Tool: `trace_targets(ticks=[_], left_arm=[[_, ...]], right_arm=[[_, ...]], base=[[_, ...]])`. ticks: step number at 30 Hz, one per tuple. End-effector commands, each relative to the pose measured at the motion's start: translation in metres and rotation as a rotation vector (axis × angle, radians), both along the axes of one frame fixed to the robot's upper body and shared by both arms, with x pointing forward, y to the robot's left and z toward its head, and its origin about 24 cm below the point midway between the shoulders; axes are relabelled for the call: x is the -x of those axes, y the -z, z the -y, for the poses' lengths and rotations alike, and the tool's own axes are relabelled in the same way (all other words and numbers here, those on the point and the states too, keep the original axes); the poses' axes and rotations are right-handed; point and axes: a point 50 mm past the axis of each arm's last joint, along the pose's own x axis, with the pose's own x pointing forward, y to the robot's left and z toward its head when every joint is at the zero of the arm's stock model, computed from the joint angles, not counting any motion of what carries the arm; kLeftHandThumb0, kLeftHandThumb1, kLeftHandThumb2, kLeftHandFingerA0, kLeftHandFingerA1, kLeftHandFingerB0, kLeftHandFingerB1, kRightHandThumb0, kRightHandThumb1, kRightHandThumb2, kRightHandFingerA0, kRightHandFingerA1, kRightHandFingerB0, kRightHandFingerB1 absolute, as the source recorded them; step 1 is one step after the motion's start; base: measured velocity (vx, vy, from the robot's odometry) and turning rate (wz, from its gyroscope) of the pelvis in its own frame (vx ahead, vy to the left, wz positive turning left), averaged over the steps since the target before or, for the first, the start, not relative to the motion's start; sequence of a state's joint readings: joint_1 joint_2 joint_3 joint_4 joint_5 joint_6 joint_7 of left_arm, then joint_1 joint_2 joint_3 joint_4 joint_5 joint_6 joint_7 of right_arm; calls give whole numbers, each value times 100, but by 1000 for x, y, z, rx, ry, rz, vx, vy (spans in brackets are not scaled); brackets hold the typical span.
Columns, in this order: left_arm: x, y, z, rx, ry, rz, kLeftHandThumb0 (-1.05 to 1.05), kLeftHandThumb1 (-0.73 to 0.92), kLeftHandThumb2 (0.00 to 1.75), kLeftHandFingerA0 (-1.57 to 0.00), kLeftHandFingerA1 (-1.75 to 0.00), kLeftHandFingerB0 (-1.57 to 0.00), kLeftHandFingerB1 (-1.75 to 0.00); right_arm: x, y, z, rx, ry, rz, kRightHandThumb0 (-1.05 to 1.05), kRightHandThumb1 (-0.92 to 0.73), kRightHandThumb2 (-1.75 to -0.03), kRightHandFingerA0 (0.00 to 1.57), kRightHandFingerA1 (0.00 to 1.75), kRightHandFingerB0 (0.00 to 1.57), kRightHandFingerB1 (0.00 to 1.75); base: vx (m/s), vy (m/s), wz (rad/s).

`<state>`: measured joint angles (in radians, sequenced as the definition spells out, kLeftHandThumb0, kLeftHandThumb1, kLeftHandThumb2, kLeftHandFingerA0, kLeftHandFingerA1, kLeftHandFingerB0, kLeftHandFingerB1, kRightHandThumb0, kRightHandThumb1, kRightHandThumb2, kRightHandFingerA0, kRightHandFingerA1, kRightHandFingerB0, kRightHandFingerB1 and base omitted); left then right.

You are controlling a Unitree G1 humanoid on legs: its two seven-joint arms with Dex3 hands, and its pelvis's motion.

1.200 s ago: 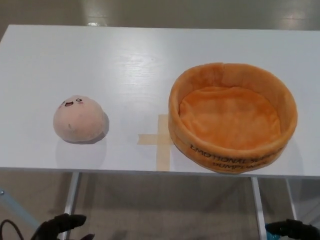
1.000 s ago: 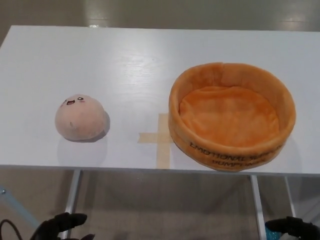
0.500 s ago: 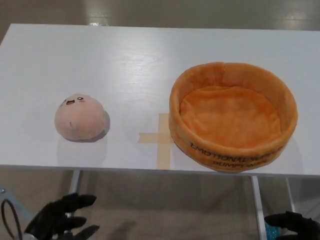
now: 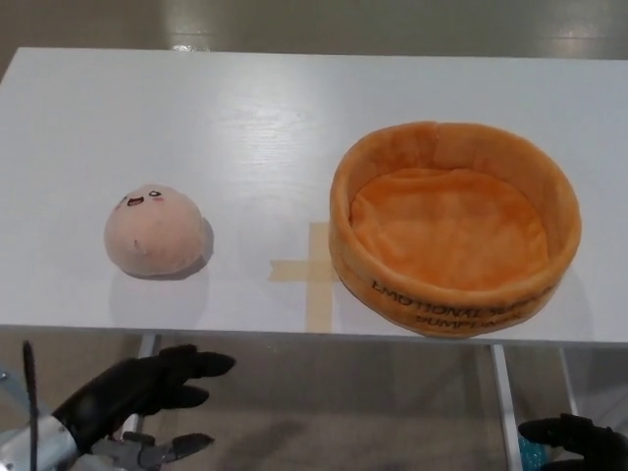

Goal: Use the left hand to pick up the pink round toy on the left and place it inside the orange plate on the desk.

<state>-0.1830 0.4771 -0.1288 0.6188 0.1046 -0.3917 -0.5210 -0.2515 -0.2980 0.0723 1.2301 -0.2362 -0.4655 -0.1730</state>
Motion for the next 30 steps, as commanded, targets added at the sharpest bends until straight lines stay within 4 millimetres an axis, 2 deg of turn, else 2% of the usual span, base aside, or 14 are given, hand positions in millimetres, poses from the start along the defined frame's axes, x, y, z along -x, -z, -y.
trace_targets(ticks=[1,10,11,13,14,19,20,22,23,24,25,27,29,30], left_arm=[[27,-35,21,72,479,-184,-36,54,70,-36,-44,-38,-41],[27,-53,24,46,551,-162,-38,55,71,-37,-45,-39,-43],[27,-55,24,53,555,-159,-31,61,58,-40,-39,-44,-37],[28,-58,25,62,573,-157,-33,61,58,-39,-39,-43,-37],[29,-60,26,52,592,-153,-41,43,80,-36,-52,-34,-49],[33,-67,29,55,618,-129,-44,45,80,-39,-53,-37,-49],[35,-72,31,62,627,-102,-36,61,59,-47,-40,-46,-36],[38,-86,33,130,629,-41,-31,61,58,-44,-38,-45,-36],[39,-93,35,165,629,4,-36,55,71,-40,-45,-40,-43],[40,-100,35,202,628,54,-36,55,71,-40,-45,-40,-43],[40,-107,36,222,621,104,-33,59,58,-41,-37,-42,-35],[39,-124,36,248,578,168,-41,52,71,-34,-43,-34,-40],[39,-130,35,255,560,206,-40,52,69,-32,-42,-33,-39],[37,-141,36,280,526,291,-29,54,56,-35,-35,-34,-32]], right_arm=[[3,0,3,14,-7,8,-10,-64,-58,65,57,67,50],[0,-2,3,21,-8,18,-10,-64,-58,64,56,67,50],[-1,-3,3,23,-8,21,-9,-63,-58,64,56,67,50],[-1,-3,3,21,-6,21,-9,-63,-58,62,54,67,50],[-1,-3,3,19,-4,21,-10,-63,-58,61,54,67,50],[-2,-3,3,28,-10,18,-10,-64,-58,59,54,67,50],[-2,-3,3,21,-5,15,-11,-64,-58,59,54,67,50],[-2,-2,3,18,-2,17,-10,-64,-58,59,53,67,50],[-2,-2,3,20,-2,17,-10,-64,-58,60,54,67,50],[-2,-2,3,21,-3,16,-10,-64,-58,60,54,67,50],[-2,-2,3,29,-8,15,-11,-64,-58,61,54,67,50],[-1,-2,3,22,-3,16,-10,-64,-58,61,55,67,50],[-1,-2,3,24,-3,11,-10,-64,-58,61,54,67,50],[0,-2,3,24,-2,14,-10,-63,-58,61,55,67,50]], base=[[0,0,0],[0,0,0],[0,0,0],[0,0,0],[0,0,0],[0,0,0],[0,0,0],[0,0,0],[0,0,0],[0,0,0],[0,0,0],[0,0,0],[0,0,0],[0,0,0]])
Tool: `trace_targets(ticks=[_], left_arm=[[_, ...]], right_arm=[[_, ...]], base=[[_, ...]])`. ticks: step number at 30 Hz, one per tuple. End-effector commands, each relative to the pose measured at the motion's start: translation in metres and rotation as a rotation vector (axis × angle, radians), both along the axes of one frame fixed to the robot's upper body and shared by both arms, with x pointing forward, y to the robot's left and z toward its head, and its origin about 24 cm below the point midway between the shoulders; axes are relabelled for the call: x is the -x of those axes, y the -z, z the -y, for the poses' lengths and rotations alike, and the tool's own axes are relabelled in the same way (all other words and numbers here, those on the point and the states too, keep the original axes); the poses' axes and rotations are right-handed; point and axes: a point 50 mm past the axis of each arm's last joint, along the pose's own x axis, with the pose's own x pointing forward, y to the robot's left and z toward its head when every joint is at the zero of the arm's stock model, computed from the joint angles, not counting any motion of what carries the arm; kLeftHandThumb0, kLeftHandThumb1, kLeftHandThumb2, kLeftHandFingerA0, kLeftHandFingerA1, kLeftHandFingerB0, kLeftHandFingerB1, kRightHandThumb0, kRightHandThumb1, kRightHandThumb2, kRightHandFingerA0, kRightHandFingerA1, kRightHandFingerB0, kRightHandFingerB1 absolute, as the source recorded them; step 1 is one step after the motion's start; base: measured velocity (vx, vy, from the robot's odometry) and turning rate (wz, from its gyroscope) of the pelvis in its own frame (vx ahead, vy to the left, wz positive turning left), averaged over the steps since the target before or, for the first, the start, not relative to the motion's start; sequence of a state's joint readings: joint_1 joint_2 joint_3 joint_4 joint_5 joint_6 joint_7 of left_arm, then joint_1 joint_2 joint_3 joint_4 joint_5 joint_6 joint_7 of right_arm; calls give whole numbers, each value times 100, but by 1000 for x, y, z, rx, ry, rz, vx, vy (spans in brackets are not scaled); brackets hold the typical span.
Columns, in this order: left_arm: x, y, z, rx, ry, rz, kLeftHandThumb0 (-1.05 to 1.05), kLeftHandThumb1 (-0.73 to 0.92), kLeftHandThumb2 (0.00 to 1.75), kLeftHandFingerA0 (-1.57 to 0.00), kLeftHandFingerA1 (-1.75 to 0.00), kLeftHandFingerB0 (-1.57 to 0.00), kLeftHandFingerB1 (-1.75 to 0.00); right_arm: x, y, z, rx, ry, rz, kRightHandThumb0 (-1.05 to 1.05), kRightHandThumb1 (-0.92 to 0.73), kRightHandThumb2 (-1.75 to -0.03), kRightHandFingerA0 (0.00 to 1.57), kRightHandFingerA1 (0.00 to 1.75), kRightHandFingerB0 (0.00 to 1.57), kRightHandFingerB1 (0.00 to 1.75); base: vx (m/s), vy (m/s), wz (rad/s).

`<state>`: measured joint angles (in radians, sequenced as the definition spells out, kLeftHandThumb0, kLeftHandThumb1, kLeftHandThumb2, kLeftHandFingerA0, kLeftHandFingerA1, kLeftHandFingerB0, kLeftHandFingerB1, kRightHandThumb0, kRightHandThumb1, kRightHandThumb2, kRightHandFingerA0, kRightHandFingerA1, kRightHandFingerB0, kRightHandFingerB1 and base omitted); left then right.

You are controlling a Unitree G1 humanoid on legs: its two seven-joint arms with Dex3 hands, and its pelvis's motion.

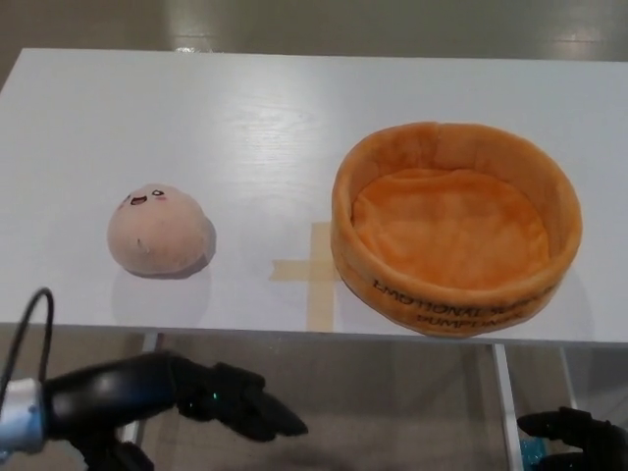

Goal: Use the left hand to pick up the pink round toy on the left and place it inside the orange plate on the desk.

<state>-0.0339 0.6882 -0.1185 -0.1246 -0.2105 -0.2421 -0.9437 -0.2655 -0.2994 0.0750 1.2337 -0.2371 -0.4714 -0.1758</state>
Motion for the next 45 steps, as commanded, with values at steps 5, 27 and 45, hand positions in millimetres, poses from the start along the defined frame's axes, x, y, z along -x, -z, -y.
trace_targets(ticks=[5,27,45], left_arm=[[-12,-59,-6,255,-186,271,-30,46,58,-21,-35,-22,-31],[-97,-53,-24,-207,-509,638,-23,35,65,0,-11,-5,-29],[-129,-28,-34,-385,-636,660,-30,38,53,0,-11,-9,-27]], right_arm=[[6,2,4,16,5,-2,-10,-63,-58,60,54,67,50],[5,1,5,31,-3,-3,-10,-63,-58,62,56,68,51],[5,1,6,14,12,-3,-9,-64,-58,60,54,67,50]], base=[[0,0,0],[0,0,0],[0,0,0]])
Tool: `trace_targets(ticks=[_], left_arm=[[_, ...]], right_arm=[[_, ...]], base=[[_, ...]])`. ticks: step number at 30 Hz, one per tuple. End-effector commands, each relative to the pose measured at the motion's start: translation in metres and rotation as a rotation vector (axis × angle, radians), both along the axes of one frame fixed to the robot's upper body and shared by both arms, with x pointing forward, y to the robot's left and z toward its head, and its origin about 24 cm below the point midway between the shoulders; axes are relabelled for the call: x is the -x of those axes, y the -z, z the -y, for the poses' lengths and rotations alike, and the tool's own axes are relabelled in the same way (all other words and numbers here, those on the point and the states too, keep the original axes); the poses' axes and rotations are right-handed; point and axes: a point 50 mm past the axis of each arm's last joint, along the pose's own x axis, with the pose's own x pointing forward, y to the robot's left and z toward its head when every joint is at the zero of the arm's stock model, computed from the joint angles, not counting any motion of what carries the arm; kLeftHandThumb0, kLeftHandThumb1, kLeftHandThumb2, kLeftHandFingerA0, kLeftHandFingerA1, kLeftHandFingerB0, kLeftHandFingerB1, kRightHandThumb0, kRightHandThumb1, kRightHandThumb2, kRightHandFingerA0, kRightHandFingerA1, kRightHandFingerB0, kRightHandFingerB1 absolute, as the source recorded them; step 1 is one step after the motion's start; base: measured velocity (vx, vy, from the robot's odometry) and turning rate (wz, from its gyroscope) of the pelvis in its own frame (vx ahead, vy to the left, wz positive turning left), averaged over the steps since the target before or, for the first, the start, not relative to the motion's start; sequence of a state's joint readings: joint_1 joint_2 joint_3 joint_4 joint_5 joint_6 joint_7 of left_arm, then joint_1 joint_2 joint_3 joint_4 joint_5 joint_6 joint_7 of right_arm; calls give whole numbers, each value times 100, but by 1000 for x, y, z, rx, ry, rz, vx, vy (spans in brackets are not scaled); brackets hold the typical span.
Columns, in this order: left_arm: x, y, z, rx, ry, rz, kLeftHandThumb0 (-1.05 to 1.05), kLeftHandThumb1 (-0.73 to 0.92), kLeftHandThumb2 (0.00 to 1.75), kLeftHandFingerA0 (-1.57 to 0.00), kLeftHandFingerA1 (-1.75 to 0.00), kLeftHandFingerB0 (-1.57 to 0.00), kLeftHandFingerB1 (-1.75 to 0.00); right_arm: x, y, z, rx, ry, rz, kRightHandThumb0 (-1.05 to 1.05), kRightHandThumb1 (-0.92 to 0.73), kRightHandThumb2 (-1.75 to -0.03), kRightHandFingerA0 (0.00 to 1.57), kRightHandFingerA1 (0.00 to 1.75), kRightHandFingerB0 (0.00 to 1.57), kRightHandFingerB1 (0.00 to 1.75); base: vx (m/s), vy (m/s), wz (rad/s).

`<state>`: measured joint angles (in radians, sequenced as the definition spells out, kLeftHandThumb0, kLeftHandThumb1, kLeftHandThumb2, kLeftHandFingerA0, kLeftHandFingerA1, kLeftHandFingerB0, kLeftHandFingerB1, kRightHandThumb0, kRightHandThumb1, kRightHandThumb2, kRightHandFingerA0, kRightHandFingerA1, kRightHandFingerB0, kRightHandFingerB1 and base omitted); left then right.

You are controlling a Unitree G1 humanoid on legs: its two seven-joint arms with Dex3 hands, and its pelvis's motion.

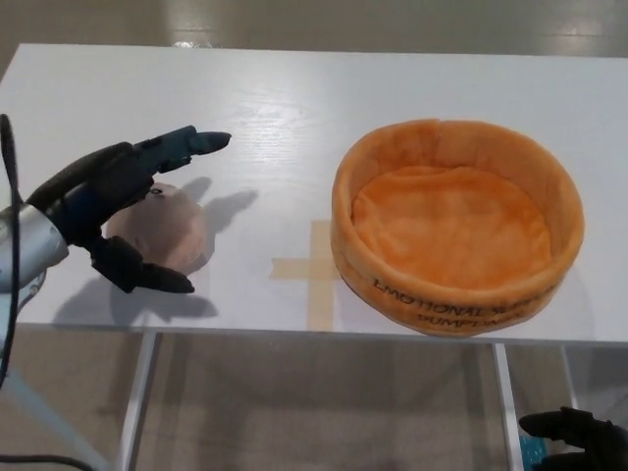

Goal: Use the left hand to pick up the pink round toy on the left and place it inside the orange plate on the desk.

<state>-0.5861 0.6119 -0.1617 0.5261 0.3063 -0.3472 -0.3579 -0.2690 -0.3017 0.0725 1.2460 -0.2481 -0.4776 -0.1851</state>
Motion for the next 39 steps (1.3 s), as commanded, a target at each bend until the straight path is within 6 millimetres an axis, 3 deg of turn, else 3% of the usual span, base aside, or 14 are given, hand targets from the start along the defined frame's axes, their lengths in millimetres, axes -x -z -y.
trace_targets(ticks=[1,11,15,16,18,19,21,23,24,26,27,28,30,39], left_arm=[[-11,6,-7,-172,-89,161,-33,28,64,0,-12,-8,-31],[-12,12,-11,-191,-98,176,-34,41,53,-2,-23,-15,-29],[-12,15,-12,-211,-99,196,-42,35,64,-6,-23,-11,-37],[-12,15,-13,-213,-101,199,-25,34,86,0,-50,0,-46],[-12,15,-13,-215,-102,204,-25,34,86,0,-50,0,-46],[-13,17,-14,-217,-105,205,-44,47,65,-26,-39,-21,-37],[-13,18,-14,-213,-107,206,-36,55,56,-44,-37,-27,-31],[-14,20,-14,-191,-107,194,-29,64,59,-73,-44,-41,-34],[-15,21,-14,-181,-107,185,-29,64,59,-73,-44,-41,-34],[-16,23,-13,-115,-104,135,-20,75,63,-112,-73,-88,-50],[-16,24,-12,-110,-107,133,-20,75,63,-112,-73,-88,-50],[-16,24,-12,-100,-111,133,-18,79,65,-105,-118,-95,-62],[-17,23,-11,-83,-114,145,-19,78,70,-94,-140,-90,-74],[-16,21,-10,-72,-98,171,-22,76,73,-78,-154,-85,-85]], right_arm=[[4,1,5,6,9,-3,-9,-64,-58,61,54,67,50],[5,1,5,9,9,-3,-10,-63,-58,61,55,68,50],[5,2,5,2,13,-6,-9,-64,-58,61,54,67,50],[5,2,5,1,14,-6,-10,-64,-58,61,55,67,50],[5,1,5,0,15,-6,-10,-64,-58,61,55,67,50],[5,1,5,4,11,-3,-9,-64,-58,62,55,68,51],[4,1,5,7,8,-1,-10,-64,-58,64,56,68,50],[4,1,5,10,5,1,-10,-64,-58,61,54,68,50],[4,0,5,11,5,3,-10,-64,-58,61,54,68,50],[4,0,5,17,1,3,-9,-64,-58,64,56,68,50],[4,0,5,14,3,4,-9,-64,-58,64,56,68,50],[3,0,5,13,5,8,-9,-64,-58,63,55,69,51],[2,-1,5,6,9,11,-9,-64,-58,61,55,68,51],[3,0,5,3,16,4,-10,-63,-58,60,54,68,50]], base=[[0,0,0],[0,0,0],[0,0,0],[0,0,0],[0,0,0],[0,0,0],[0,0,0],[0,0,0],[0,0,0],[0,0,0],[0,0,0],[0,0,0],[0,0,0],[0,0,0]])
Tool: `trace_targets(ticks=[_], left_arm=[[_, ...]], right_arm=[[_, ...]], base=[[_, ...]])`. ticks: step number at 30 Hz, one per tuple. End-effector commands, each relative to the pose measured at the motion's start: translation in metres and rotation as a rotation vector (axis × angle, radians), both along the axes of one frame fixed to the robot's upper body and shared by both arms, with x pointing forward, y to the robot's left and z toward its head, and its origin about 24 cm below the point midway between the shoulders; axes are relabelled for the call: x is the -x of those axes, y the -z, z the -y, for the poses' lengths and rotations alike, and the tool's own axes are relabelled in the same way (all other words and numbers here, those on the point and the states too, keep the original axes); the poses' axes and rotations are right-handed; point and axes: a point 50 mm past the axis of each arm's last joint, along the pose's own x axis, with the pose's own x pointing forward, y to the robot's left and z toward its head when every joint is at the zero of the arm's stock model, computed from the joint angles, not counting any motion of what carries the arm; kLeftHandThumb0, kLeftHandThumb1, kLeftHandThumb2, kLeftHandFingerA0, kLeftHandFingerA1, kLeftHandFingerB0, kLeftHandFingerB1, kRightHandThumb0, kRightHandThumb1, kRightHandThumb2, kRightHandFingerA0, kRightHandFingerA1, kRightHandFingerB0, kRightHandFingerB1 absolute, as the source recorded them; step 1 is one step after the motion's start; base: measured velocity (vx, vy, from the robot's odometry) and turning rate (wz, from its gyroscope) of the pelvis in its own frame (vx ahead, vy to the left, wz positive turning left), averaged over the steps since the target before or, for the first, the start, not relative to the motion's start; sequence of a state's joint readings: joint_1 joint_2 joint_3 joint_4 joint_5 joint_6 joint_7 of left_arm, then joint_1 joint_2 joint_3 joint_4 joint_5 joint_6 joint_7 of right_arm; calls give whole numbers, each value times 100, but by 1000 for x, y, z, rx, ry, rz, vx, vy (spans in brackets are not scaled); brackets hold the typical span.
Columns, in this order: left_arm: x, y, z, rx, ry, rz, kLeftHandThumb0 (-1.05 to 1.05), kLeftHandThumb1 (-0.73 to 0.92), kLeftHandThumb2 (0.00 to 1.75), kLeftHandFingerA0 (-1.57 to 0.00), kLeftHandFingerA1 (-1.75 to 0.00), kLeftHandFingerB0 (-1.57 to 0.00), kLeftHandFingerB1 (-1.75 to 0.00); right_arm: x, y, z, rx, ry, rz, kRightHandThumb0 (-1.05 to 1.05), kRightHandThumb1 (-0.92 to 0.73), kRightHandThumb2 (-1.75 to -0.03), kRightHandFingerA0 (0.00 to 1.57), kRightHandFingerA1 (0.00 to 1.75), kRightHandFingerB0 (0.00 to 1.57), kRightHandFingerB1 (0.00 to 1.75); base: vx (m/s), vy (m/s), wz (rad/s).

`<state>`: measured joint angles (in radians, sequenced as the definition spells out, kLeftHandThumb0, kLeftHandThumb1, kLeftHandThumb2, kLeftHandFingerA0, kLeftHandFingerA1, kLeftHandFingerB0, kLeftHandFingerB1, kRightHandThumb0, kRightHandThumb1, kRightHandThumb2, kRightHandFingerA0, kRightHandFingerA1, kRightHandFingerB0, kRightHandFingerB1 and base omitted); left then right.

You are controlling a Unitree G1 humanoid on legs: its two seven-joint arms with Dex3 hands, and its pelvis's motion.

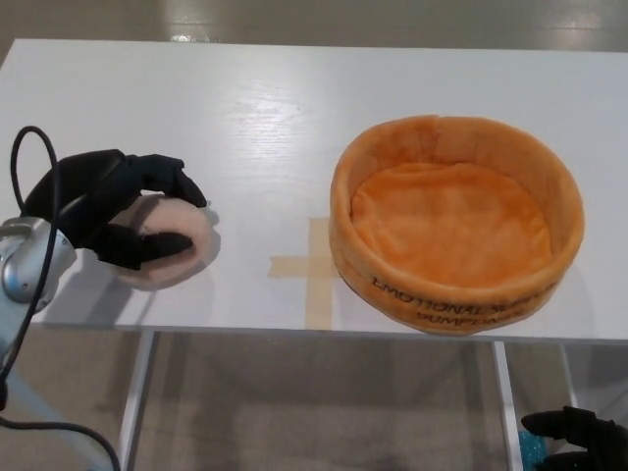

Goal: Use the left hand to pick up the pink round toy on the left and place it inside the orange plate on the desk.

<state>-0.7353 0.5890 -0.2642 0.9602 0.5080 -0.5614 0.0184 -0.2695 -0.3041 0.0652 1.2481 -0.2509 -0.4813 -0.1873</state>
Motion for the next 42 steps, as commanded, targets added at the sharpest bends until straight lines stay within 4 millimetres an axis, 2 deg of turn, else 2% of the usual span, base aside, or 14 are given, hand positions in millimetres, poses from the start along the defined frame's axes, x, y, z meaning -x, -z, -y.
trace_targets(ticks=[1,10,15,17,19,25,30,31,33,34,35,40,41,42], left_arm=[[1,-4,3,26,30,36,-21,76,73,-79,-151,-85,-83],[2,-12,5,42,64,95,-20,76,71,-81,-149,-87,-74],[-1,-33,5,78,71,153,-22,77,67,-75,-158,-83,-84],[-2,-45,5,96,75,190,-21,76,70,-78,-152,-83,-74],[-3,-61,5,104,88,242,-25,77,72,-80,-154,-81,-93],[-9,-90,8,104,91,316,-25,77,71,-82,-148,-86,-78],[-19,-123,34,115,148,392,-30,78,68,-78,-157,-84,-97],[-20,-127,39,115,162,402,-28,77,67,-80,-147,-85,-91],[-21,-132,44,114,178,413,-28,77,67,-80,-147,-85,-91],[-22,-135,49,104,183,420,-30,78,68,-78,-153,-87,-77],[-25,-141,66,95,212,426,-31,80,67,-74,-163,-76,-105],[-27,-145,98,69,282,440,-33,77,64,-75,-169,-78,-108],[-28,-144,107,57,291,438,-38,73,67,-82,-164,-89,-72],[-29,-143,115,48,297,438,-38,73,67,-82,-164,-89,-72]], right_arm=[[3,1,4,0,9,-1,-10,-64,-58,60,54,68,50],[3,1,3,2,9,-2,-9,-64,-58,64,56,69,50],[3,1,4,17,2,-5,-10,-64,-58,60,53,68,50],[3,0,4,12,2,2,-10,-64,-58,61,54,68,50],[3,0,4,10,2,-1,-10,-64,-58,61,54,67,50],[3,1,4,6,8,-6,-10,-64,-58,61,54,68,50],[3,0,4,-2,12,3,-12,-63,-58,66,60,69,52],[3,0,4,-6,14,7,-10,-63,-59,64,58,70,53],[3,0,4,-8,15,9,-10,-63,-59,64,58,70,53],[2,0,4,-8,14,10,-8,-63,-58,64,58,68,51],[1,-1,4,-3,9,11,-9,-64,-58,65,58,67,50],[-1,-1,2,-3,7,6,-10,-64,-58,64,56,67,50],[-1,-2,2,-4,4,9,-9,-64,-58,62,56,68,51],[-2,-2,1,-5,2,12,-9,-64,-58,62,56,68,51]], base=[[0,0,0],[0,0,0],[0,0,0],[0,0,0],[0,0,0],[0,0,0],[0,0,0],[0,0,0],[0,0,0],[0,0,0],[0,0,0],[0,0,0],[0,0,0],[0,0,0]])
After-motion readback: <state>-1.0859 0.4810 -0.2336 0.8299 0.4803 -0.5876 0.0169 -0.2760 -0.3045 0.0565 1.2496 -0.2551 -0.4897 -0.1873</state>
